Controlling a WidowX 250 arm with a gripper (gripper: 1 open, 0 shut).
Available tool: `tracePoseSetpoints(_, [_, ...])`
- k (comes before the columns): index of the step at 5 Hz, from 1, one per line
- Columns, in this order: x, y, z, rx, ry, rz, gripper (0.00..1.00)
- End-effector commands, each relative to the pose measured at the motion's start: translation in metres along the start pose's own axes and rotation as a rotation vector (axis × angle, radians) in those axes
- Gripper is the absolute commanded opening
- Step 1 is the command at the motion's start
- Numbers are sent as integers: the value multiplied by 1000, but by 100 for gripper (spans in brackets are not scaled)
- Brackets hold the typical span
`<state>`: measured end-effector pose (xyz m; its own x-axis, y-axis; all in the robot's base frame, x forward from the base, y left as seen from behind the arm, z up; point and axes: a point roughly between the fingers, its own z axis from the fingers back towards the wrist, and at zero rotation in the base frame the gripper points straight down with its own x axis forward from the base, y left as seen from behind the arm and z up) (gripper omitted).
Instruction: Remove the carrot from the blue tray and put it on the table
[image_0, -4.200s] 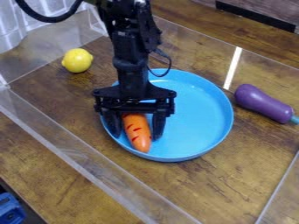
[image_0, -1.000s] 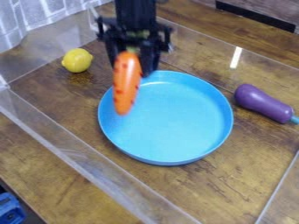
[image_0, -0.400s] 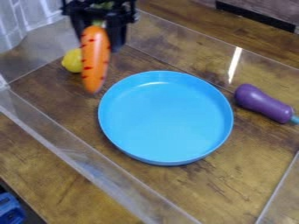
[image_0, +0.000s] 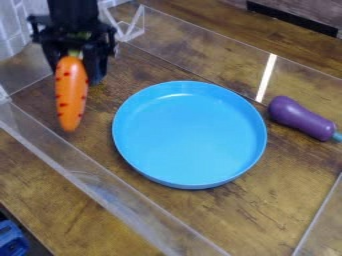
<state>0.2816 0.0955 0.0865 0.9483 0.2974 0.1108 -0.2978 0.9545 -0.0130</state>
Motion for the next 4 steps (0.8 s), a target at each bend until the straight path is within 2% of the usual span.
tracePoseSetpoints(1, [-4,4,-1,30,-61,-32,0])
tracePoseSetpoints(2, [-12,4,-12,48,-76,-72,0])
tracePoseSetpoints(4, [10,8,-30,102,-85,20,0])
